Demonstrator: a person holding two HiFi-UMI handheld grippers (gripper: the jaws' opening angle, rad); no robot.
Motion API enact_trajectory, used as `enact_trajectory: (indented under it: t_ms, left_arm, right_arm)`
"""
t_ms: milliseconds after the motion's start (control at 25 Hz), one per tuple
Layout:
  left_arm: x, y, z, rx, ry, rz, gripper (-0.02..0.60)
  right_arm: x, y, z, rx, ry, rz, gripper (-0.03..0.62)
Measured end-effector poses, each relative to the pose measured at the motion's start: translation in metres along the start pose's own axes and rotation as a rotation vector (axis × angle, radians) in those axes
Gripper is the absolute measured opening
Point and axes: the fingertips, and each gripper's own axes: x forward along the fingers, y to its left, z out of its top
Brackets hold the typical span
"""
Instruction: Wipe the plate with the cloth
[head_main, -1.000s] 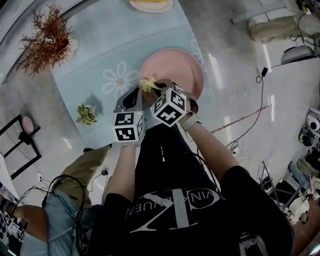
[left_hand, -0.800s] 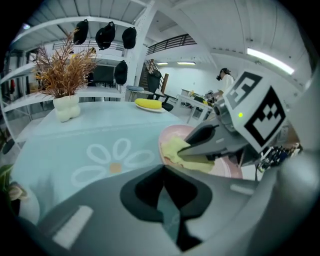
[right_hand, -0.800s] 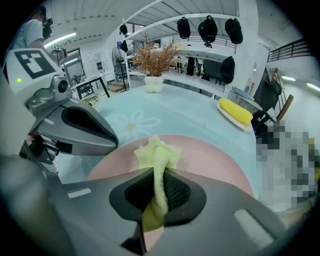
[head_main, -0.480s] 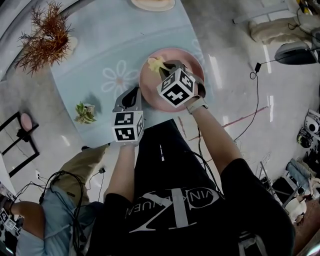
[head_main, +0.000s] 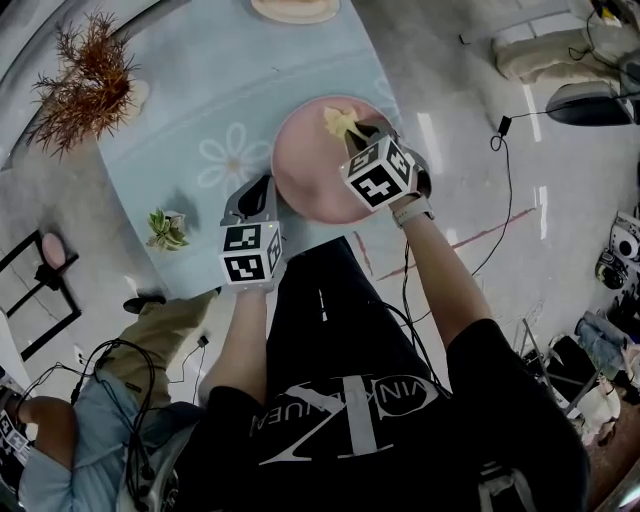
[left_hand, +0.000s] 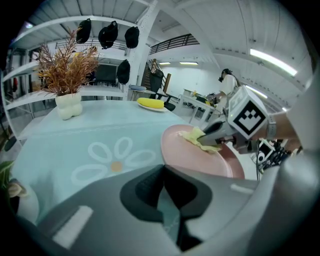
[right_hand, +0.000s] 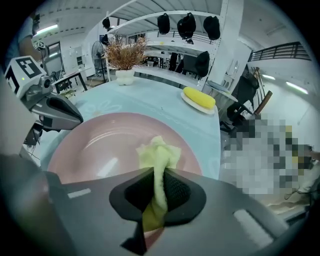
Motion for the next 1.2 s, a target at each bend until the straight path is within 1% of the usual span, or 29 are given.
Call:
enact_trajectory:
  t_ms: [280,600,760,920,1200]
  left_arm:
    - [0.001,0.001,-0.003,0.004,0.003,0.006,0.000]
    - [-0.001,0.000,-0.003,-0.002,0.004,0.010,0.000]
    - [-0.001,-0.002,-0.005,-0.003,0.004,0.012,0.000]
    - [-0.003,-0.003,-0.006,-0.002,0.004,0.011,0.000]
    - [-0.005,-0.005,-0.006,-0.012,-0.004,0.013,0.000]
  right_arm:
    - [-0.008,0.002,-0.023,0.017,0.024,-0.011,0.038]
    - [-0.024,0.017,-0.046,0.034,0.050,0.008,0.038]
    - [-0.031,0.035,-0.055,0.034,0.056,0.035,0.038]
    - [-0.037,0.057,-0.059,0.028,0.060,0.081,0.038]
    - [-0.039,0.092,-0.047,-0.035,0.041,0.146,0.038]
